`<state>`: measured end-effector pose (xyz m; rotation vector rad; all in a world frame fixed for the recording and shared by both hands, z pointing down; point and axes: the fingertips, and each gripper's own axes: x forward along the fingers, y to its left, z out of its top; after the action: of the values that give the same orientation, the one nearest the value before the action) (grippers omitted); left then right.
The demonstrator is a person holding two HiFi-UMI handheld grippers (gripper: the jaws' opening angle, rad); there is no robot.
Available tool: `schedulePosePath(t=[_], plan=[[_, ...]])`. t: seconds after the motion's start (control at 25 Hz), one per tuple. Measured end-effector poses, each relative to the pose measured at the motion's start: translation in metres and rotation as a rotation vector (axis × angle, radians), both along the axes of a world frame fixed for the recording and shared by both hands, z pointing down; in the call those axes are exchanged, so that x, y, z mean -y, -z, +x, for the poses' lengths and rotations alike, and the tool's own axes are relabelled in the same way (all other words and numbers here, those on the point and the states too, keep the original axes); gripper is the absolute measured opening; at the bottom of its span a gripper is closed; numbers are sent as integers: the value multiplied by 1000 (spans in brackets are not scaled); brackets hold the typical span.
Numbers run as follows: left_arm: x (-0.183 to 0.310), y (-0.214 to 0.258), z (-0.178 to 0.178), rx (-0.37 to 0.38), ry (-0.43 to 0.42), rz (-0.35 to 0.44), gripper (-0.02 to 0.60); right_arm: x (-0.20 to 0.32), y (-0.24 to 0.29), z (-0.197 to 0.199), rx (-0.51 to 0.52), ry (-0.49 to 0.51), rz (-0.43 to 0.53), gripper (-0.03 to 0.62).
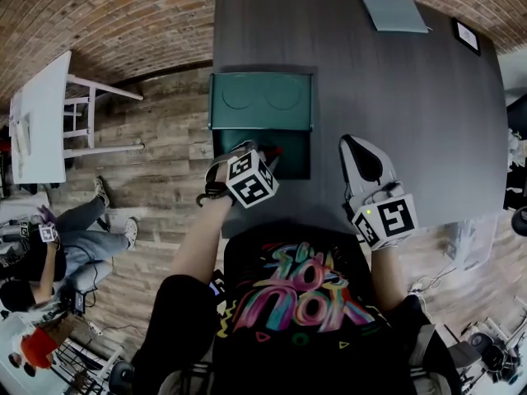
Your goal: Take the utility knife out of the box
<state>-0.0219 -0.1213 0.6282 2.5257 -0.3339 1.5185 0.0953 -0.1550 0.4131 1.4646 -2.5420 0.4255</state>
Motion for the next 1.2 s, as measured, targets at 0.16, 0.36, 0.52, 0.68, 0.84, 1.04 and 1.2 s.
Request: schedulePosePath(t=[0.16, 0.36, 0.52, 0.68, 0.84, 1.04, 1.2], plan=[[0, -1, -1, 6, 2, 6, 44, -2, 0, 2, -2, -6, 3, 0], [-2, 3, 3, 12, -10, 13, 44, -3, 2, 7, -2, -15, 8, 0], [1, 9, 4, 10, -14, 40, 46, -5, 3, 9, 1, -16, 14, 0], [4, 19, 1, 8, -7, 70, 46, -9, 5, 9, 1, -14, 23, 0], [8, 31, -4, 10, 7, 102, 46, -11, 8, 10, 1, -12, 35, 0], [8, 50, -9, 7, 25, 153, 48, -18, 14, 15, 0, -13, 51, 0], [8, 66, -9, -18, 52, 195, 48, -22, 18, 20, 0, -21, 64, 0]])
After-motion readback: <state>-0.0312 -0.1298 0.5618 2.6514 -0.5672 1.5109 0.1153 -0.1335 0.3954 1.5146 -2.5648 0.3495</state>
